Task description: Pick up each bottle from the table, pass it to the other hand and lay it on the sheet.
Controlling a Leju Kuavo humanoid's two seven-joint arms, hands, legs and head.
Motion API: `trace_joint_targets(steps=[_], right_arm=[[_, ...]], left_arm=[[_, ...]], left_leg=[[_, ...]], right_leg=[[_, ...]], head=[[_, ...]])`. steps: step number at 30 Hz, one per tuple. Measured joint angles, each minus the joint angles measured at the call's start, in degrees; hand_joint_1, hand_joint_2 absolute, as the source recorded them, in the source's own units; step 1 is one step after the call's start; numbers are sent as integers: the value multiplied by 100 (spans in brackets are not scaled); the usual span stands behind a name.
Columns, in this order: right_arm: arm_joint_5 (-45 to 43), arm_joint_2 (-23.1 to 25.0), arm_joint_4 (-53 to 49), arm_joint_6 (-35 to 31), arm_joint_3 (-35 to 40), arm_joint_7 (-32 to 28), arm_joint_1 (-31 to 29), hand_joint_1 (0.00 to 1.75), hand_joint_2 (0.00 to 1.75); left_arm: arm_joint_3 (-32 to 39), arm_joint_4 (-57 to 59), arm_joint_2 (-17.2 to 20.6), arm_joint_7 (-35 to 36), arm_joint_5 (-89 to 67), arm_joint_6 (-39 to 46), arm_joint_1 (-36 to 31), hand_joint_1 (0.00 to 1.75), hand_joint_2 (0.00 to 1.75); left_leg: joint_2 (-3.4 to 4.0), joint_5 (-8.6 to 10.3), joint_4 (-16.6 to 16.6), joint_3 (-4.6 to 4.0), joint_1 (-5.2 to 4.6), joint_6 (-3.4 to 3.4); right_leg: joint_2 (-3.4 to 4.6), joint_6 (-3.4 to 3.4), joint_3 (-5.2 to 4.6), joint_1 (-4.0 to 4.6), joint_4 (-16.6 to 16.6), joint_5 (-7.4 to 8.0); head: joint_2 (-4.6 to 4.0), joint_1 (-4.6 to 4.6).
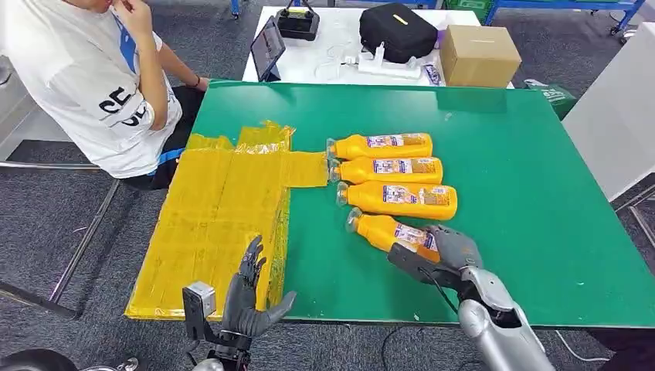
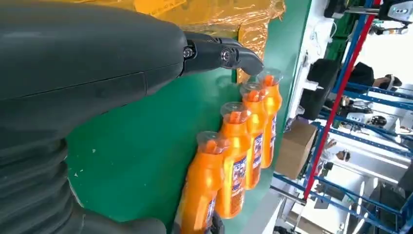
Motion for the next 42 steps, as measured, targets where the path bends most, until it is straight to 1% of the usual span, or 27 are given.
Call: trace_joint_targets(steps=[5, 8, 9, 11, 13, 15, 16, 17, 20, 22, 24, 29, 34, 37, 40, 42], right_arm=[[-70, -98, -72, 52, 90, -68, 24, 175, 175], [-344, -48, -90, -427, 76, -517, 125, 175, 175], [-400, 36, -101, -570, 58, -635, 174, 175, 175], [-783, 322, -315, -1571, -33, -1547, 352, 175, 175], [-868, 652, -562, -2213, -66, -2038, 392, 175, 175], [-885, 794, -687, -2337, -68, -2114, 391, 175, 175], [-938, 852, -739, -2389, -92, -2171, 397, 175, 175], [-1104, 943, -789, -2512, -129, -2309, 431, 175, 175], [-1841, 1319, -1117, -3464, -346, -3356, 558, 175, 175], [-2000, 1547, -1310, -3911, -443, -3743, 593, 175, 175], [-2041, 1694, -1467, -4042, -531, -3860, 680, 175, 175], [-2050, 1869, -1655, -4090, -654, -3923, 784, 175, 175], [-2026, 2175, -1847, -4282, -947, -4551, 907, 175, 175], [-2197, 2225, -1877, -4286, -997, -4634, 994, 175, 175], [-2534, 2256, -1851, -4065, -951, -4680, 1097, 175, 175], [-2751, 2256, -1749, -3887, -785, -4684, 1154, 175, 175]], left_arm=[[37, 59, -13, -4, -7, 0, -21, 0, 175], [37, 85, -15, -46, -13, 0, -36, 0, 175], [37, 85, -15, -82, -11, 4, -35, 0, 175], [22, 46, -15, -136, 13, 48, -27, 0, 175], [0, -22, -15, -168, 24, 74, -32, 0, 175], [-26, -59, -15, -173, 31, 90, -37, 0, 175], [-41, -70, -15, -179, 52, 107, -36, 0, 175], [-55, -79, -13, -188, 72, 118, -37, 0, 175], [-142, -153, 11, -238, 166, 214, -80, 0, 175], [-228, -181, 22, -241, 216, 262, -142, 0, 175], [-276, -217, 26, -243, 251, 271, -182, 0, 175], [-345, -249, 48, -240, 260, 273, -214, 0, 175], [-400, -284, 52, -236, 324, 275, -270, 0, 175], [-413, -374, 55, -164, 553, 98, -306, 0, 175], [-492, -531, 72, -125, 832, -225, -347, 0, 175], [-557, -651, 90, -103, 944, -380, -399, 0, 175]], left_leg=[[0, 0, 0, 1, 0, 0], [-2, 1, 0, -9, 1, 0], [-2, 2, 0, -14, 1, 0], [1, 3, 0, -33, 3, -1], [6, 4, 0, -40, 2, -3], [-6, 8, 0, -38, 7, -6], [-27, 10, 0, -41, 7, -6], [-31, 13, 0, -51, 7, -5], [-19, 14, 0, -67, 5, -9], [-13, 14, 0, -64, 5, -9], [-27, 14, 0, -68, 5, -8], [-17, 13, 0, -71, 4, -8], [-19, 14, 0, -72, 5, -8], [-20, 14, 0, -72, 5, -8], [-20, 14, 0, -76, 5, -8], [-20, 13, 0, -76, 5, -8]], right_leg=[[0, 0, 2, 0, 0, 0], [-1, 0, 5, 1, 3, 1], [0, 1, 1, 1, 4, 3], [5, 1, -23, 2, 12, 5], [9, 1, -41, 1, 18, 5], [6, -1, -36, 4, 18, -2], [-3, -1, -34, 4, 18, -4], [-7, -1, -38, 4, 20, -4], [-3, -2, -58, 1, 21, 0], [-2, -2, -59, 1, 19, -1], [-8, -1, -58, 1, 19, -3], [-5, -1, -63, 1, 19, -1], [-5, -1, -63, 2, 19, -1], [-5, -2, -64, 2, 19, -1], [-6, -2, -64, 2, 20, -2], [-5, -2, -63, 1, 19, -1]], head=[[0, 2], [0, 4], [0, 4], [0, 2], [0, -7], [0, 0], [0, 0], [0, 2], [0, -2], [0, 0], [0, 4], [0, 0], [0, -2], [0, 2], [0, 2], [0, 2]])
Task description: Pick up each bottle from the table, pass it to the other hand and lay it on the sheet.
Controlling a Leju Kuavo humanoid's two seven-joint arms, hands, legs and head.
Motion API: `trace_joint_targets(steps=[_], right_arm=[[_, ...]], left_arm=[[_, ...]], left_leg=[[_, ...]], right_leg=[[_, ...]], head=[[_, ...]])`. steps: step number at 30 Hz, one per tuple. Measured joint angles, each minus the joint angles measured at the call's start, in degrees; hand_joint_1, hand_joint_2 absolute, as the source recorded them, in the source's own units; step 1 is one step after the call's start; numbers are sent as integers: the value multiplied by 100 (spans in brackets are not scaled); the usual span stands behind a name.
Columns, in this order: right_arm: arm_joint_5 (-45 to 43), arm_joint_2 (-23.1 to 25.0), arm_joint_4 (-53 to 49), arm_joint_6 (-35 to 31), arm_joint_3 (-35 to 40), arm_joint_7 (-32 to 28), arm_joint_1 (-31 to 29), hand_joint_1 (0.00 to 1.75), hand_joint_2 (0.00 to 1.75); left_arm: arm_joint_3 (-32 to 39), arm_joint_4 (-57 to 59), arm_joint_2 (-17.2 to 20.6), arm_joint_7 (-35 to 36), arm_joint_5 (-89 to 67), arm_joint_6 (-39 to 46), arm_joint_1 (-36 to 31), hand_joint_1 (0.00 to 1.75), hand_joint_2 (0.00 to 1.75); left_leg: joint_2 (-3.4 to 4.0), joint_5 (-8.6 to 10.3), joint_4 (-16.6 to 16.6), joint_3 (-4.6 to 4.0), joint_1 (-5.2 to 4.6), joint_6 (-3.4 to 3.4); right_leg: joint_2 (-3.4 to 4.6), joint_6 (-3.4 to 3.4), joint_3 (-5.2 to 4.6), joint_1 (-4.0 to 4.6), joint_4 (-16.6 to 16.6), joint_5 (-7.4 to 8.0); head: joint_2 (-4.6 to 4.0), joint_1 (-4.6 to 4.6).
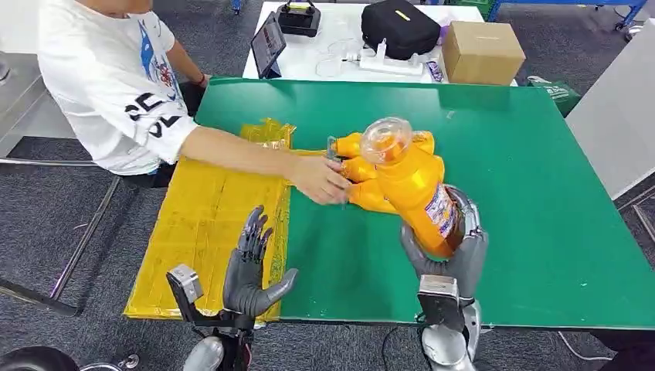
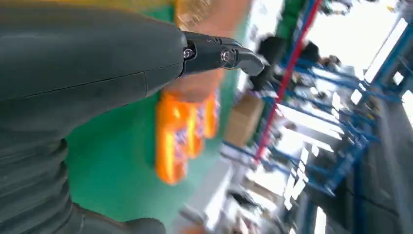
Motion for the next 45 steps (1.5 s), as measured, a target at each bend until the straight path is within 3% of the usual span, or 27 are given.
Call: trace_joint_targets(steps=[4, 8, 11, 16, 30, 31, 32, 45], right_arm=[[-48, 0, 418, -77, 626, -2, 16, 175, 175], [949, 153, 1206, -354, 1258, -11, -36, 175, 175], [1121, 315, 1700, -417, 1546, 0, -139, 175, 175], [1497, 496, 2326, -457, 1832, 7, -346, 175, 175], [1295, 590, 2980, -450, 1970, 18, -674, 175, 175], [1252, 590, 3026, -448, 1981, 18, -692, 175, 175], [1237, 590, 3052, -439, 1985, 18, -705, 175, 175], [1221, 634, 3200, -389, 2029, 46, -802, 175, 175]], left_arm=[[-127, -173, 22, 50, 99, -83, -96, 0, 175], [-234, -199, 26, 140, 199, -169, -180, 0, 175], [-267, -195, 41, 155, 210, -212, -180, 0, 175], [-352, -125, 59, 271, 206, -243, -208, 0, 175], [-352, 15, 77, 367, 304, -333, -205, 0, 175], [-352, 17, 92, 372, 304, -344, -205, 33, 175], [-352, 17, 105, 372, 302, -363, -206, 150, 175], [-346, 24, 186, 275, 398, -531, -206, 150, 175]], left_leg=[[0, 0, 0, 0, 1, 0], [1, 0, 0, 0, 4, -1], [3, 1, 0, -2, 5, -2], [0, 2, 0, -5, 2, -1], [3, 1, 0, -4, 3, -2], [3, 1, 0, -4, 3, -2], [3, 1, 0, -4, 3, -2], [2, 1, 0, -5, 2, -2]], right_leg=[[0, 0, -1, 1, 0, 0], [0, 0, -3, 3, 1, 0], [1, -1, -8, 4, 1, -1], [0, -1, -8, 0, 1, -1], [1, -1, -9, 1, 1, 0], [1, -1, -10, 1, 1, 0], [1, -1, -10, 1, 1, 0], [1, -1, -10, 1, 1, 0]], head=[[0, 0], [0, -2], [0, -2], [0, -2], [0, 0], [0, 0], [0, 2], [0, 0]])
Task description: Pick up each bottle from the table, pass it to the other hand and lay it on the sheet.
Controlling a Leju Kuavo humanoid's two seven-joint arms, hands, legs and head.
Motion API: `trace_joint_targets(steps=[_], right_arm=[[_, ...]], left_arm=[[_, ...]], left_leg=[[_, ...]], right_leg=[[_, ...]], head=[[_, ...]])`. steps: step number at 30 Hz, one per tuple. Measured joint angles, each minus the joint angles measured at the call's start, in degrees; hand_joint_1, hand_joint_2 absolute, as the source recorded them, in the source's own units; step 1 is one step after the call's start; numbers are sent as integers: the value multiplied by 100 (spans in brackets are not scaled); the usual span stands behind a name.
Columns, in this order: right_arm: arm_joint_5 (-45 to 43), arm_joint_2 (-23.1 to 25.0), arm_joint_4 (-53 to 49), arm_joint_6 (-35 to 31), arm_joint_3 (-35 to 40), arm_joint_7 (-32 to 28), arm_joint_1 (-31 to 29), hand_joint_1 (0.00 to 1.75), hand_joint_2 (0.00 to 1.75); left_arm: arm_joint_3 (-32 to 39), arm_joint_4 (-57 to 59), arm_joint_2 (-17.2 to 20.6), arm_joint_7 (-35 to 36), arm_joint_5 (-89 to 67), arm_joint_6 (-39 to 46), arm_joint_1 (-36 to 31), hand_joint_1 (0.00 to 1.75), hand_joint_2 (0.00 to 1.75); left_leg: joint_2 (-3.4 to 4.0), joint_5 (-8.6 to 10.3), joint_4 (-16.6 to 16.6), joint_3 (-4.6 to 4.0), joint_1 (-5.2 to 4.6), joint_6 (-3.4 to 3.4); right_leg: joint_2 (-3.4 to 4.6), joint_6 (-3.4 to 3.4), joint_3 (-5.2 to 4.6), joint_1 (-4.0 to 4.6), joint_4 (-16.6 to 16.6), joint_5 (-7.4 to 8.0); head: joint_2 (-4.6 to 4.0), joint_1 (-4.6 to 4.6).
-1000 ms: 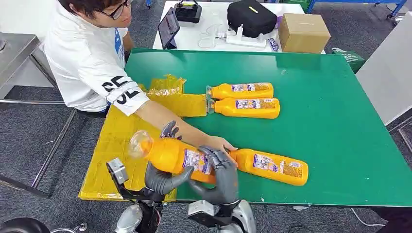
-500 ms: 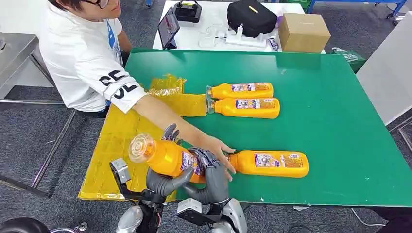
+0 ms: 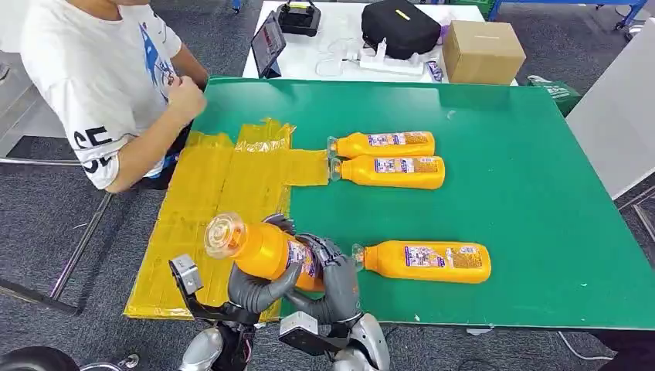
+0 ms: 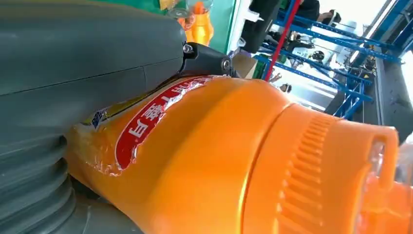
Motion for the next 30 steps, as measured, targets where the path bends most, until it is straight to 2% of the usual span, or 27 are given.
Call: trace_joint_targets(steps=[1, 2, 11, 12, 13, 14, 15, 16, 21, 26, 30], right_arm=[[0, 2, 2, -2, 0, 0, 0, 175, 175], [0, 2, 4, -2, 2, 0, 0, 175, 175], [7, 22, 70, 7, 22, 20, -11, 171, 175], [7, 26, 83, 9, 28, 24, -22, 152, 175], [9, 28, 96, 11, 37, 28, -32, 31, 175], [15, 28, 103, 15, 39, 35, -41, 0, 175], [15, 31, 107, 15, 39, 39, -45, 0, 175], [20, 31, 116, 19, 48, 50, -45, 0, 0], [-193, 39, 166, 429, 107, 107, -67, 0, 0], [-1739, -74, -545, 2466, 44, 48, 152, 0, 0], [-2042, -162, -1293, 2846, -88, 48, 370, 0, 0]], left_arm=[[0, 0, 0, 0, 0, 0, 0, 150, 175], [0, 0, 0, -2, 0, 0, -1, 175, 175], [2, 0, 17, -20, 9, 0, -2, 175, 175], [4, -2, 18, -24, 9, 0, -1, 175, 175], [7, -2, 24, -26, 9, 0, -1, 175, 175], [7, -2, 31, -26, 7, 0, 0, 175, 175], [7, -2, 31, -26, 5, 0, 4, 175, 175], [7, -2, 31, -30, 0, 0, 4, 175, 175], [-52, -17, 22, -74, -92, 44, 8, 175, 175], [157, -127, 15, -587, -1031, 1570, -118, 175, 175], [569, -146, 11, -754, -1279, 2212, -391, 175, 175]], left_leg=[[0, 0, 0, 0, 0, 0], [0, 0, 0, 0, 0, 0], [0, 0, 0, 0, 0, 0], [0, 0, 0, 0, 0, 0], [0, 0, 0, 0, 0, 0], [0, 0, 0, 0, 0, 0], [0, 0, 0, 0, 0, 0], [0, 0, 0, 0, 0, 0], [1, 0, 0, 1, 0, 0], [-3, 1, 0, -3, 0, 0], [-1, 2, 0, 0, 1, -1]], right_leg=[[0, 0, 0, 0, 0, 0], [0, 0, 0, 0, 0, 0], [0, 0, 1, 0, 0, 0], [0, 0, 1, 0, 0, 0], [0, 0, 1, 0, 0, 0], [0, 0, 1, 0, 0, 0], [0, 0, 0, 0, 0, 0], [0, 0, 1, 0, 0, 0], [0, 0, 0, 0, 0, 0], [-1, 0, -2, 0, 0, 1], [-1, -1, -1, 1, 0, 2]], head=[[0, 0], [0, 2], [0, 2], [0, 0], [0, 0], [0, 0], [0, 0], [0, 0], [0, 2], [0, 0], [0, 2]])
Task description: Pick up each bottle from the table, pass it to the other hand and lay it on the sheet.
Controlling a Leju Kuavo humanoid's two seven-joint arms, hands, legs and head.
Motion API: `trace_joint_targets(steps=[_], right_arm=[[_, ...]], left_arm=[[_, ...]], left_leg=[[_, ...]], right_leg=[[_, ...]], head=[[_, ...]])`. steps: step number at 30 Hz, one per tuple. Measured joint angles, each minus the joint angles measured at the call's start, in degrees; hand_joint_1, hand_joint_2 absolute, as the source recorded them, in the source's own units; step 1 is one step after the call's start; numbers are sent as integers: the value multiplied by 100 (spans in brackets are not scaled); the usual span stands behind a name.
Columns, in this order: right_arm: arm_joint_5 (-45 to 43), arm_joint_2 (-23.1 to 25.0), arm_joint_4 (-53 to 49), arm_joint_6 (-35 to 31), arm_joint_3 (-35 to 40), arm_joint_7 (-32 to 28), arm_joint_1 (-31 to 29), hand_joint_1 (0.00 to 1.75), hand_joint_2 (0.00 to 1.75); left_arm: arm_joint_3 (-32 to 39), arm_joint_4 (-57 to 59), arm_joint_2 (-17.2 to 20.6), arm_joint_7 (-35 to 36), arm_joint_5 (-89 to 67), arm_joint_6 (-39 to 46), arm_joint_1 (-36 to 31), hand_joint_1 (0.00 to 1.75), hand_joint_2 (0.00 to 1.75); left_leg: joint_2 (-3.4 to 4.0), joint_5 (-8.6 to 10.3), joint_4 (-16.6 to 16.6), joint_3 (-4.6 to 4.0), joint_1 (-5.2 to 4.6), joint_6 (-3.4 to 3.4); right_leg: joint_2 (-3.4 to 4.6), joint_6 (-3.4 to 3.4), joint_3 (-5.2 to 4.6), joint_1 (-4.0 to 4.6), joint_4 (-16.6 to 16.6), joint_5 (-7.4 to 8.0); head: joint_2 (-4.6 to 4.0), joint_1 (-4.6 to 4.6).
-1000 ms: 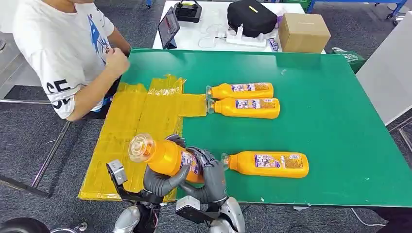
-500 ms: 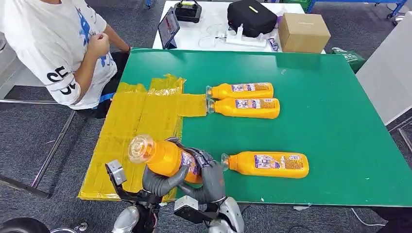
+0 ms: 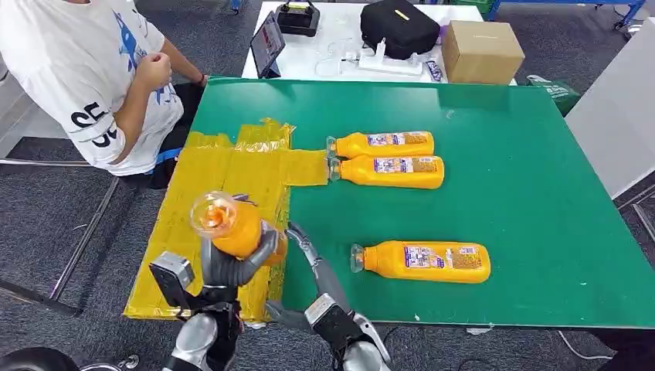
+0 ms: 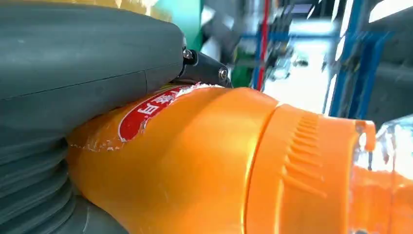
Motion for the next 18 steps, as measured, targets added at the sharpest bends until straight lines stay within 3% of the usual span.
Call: trace_joint_targets(steps=[14, 18], right_arm=[[-586, -48, -1253, -155, -480, -120, 290, 0, 0], [-861, -50, -1525, -306, -500, -127, 301, 0, 0]], left_arm=[[878, 192, 94, -249, -989, 1133, -743, 175, 175], [948, 486, 210, -67, -1993, 1675, -1009, 175, 175]], left_leg=[[1, 1, 0, -1, 0, -2], [0, 3, 0, -1, 0, -3]], right_leg=[[1, 0, 1, 0, 1, 0], [0, 0, 0, 0, 1, 0]], head=[[0, -2], [0, 0]])
